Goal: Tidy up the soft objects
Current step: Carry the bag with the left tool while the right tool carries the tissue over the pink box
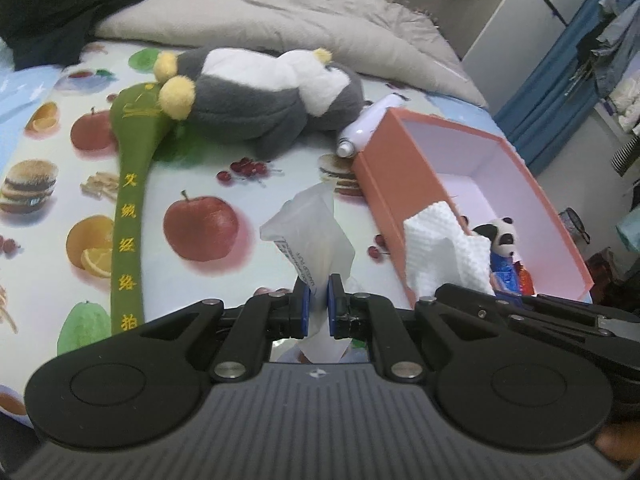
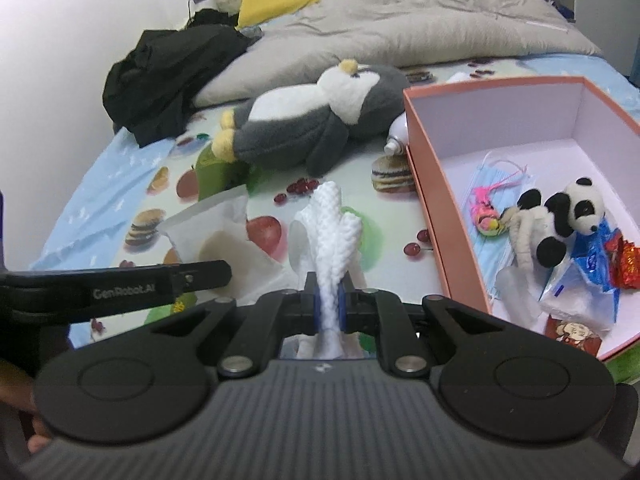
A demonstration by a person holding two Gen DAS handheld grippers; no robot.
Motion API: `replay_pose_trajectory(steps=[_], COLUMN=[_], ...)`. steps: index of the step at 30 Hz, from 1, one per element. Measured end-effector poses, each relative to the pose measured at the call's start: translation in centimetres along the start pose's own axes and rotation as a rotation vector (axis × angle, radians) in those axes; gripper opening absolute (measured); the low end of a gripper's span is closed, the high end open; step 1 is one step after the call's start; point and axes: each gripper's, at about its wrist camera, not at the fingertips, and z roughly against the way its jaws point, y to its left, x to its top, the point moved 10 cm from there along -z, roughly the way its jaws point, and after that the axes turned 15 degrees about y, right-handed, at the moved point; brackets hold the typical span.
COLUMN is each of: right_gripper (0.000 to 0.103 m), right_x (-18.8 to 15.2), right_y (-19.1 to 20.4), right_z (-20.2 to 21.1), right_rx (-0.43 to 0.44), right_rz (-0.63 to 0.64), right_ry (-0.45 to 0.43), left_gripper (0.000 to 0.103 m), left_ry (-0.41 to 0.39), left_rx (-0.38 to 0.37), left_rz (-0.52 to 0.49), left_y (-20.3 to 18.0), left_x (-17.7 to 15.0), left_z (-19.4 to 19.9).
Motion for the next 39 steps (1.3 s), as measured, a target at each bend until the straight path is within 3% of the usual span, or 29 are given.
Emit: replay_pose_trajectory(steps=[14,24,33,39], right_gripper=[0.013,0.013,0.013,0.013], right_x=[2.5,6.0,7.3,6.2], right_y=[-1.0,-5.2,-12.2,-18.8], right_z=[4.8,8.5,10.3,8.1], right_rx=[0.005,-0.038,-0.117,-0.187], right_rz=[-0.019,-0.071,-0.147,-0.248], right_ry=[-0.091,-0.180,-0.234,-0.187], left_gripper=[0.011,0.011,0.011,0.011], left_ry=[-0.036,-0.062,-0.010,0.082], left_rx=[-0.037,-0.094,-0.146,-0.131], left_rz=[-0.076,-0.169,-0.265,-0.303], left_y=[-5.0,-11.2,-18.7,-21.4], left_x=[3.1,8.0,11.2,12.1], left_z=[2.5,2.7,-2.4,-9.1])
